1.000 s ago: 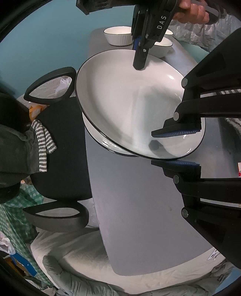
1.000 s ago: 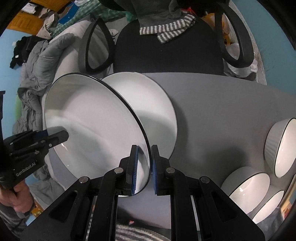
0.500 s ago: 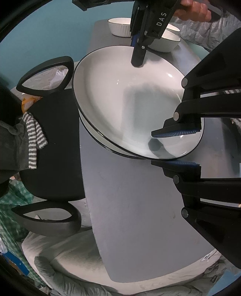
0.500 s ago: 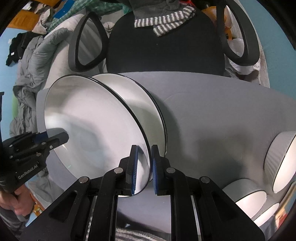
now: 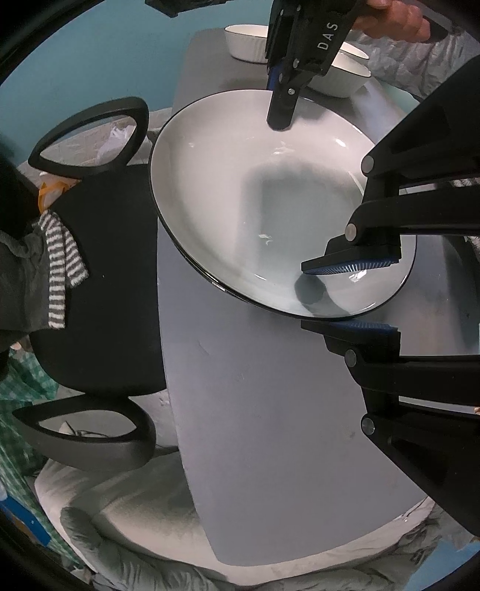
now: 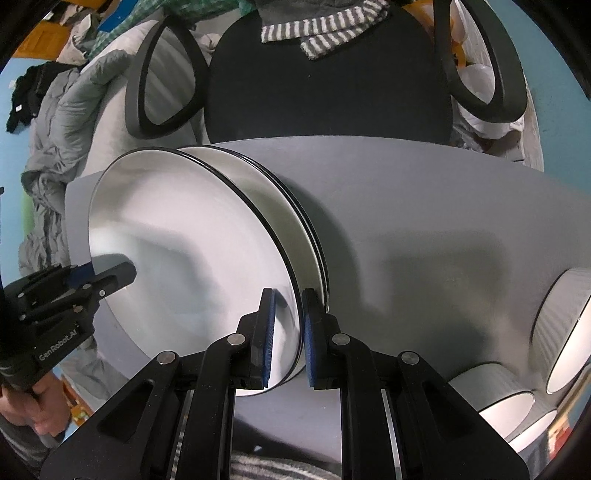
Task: Organize plates and bowls
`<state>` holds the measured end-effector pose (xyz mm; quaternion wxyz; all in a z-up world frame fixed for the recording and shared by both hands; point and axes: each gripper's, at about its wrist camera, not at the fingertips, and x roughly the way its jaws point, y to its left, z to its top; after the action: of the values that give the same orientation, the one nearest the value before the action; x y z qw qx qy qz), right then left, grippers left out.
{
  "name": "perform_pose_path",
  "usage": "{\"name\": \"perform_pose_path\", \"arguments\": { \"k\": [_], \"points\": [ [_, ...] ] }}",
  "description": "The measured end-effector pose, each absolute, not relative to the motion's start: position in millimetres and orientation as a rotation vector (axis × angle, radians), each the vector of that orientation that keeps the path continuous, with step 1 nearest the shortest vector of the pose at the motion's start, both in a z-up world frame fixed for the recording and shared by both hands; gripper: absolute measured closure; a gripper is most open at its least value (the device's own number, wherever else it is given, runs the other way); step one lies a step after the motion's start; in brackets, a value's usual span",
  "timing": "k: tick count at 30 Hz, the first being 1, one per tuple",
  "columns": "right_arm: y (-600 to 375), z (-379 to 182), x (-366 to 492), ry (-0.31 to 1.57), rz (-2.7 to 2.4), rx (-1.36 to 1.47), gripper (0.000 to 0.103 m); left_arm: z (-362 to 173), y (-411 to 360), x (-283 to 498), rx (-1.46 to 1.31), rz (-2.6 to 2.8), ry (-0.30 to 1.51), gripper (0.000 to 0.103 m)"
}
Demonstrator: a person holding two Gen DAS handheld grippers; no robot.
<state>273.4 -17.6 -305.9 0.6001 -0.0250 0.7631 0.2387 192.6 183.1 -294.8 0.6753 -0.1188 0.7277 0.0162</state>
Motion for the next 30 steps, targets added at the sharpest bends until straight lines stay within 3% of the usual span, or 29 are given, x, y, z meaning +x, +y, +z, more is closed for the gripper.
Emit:
{"name": "perform_pose_path", "arguments": {
  "k": [6,12,15,17,19,25,30],
  "points": [
    [-14.2,-309.2,275.8,1.8,0.537,-0.057,0.085,-297.6,183.4,194.3,-0.275,0.042,1.636,0.081],
    [-3.7,-307.9,274.7,1.83,0.531,-0.055,0.062,-299.7,185.2,195.2,-0.287,0.03,1.642,0.081],
    [0.5,-307.6,273.2,1.841,0.527,-0.047,0.048,-300.5,186.3,195.0,-0.308,0.016,1.641,0.075],
    [2.8,-306.7,272.3,1.847,0.531,-0.036,0.032,-298.4,185.3,194.7,-0.296,0.021,1.632,0.063],
    [4.9,-305.6,270.7,1.846,0.523,-0.041,0.03,-296.3,184.0,194.9,-0.281,0.023,1.618,0.055],
    [5.8,-300.4,267.8,1.836,0.473,-0.048,0.029,-291.8,181.6,193.6,-0.273,0.019,1.604,0.046],
    [2.1,-297.6,266.9,1.836,0.452,-0.025,0.029,-290.9,181.8,190.2,-0.295,0.001,1.601,0.045]
  ]
}}
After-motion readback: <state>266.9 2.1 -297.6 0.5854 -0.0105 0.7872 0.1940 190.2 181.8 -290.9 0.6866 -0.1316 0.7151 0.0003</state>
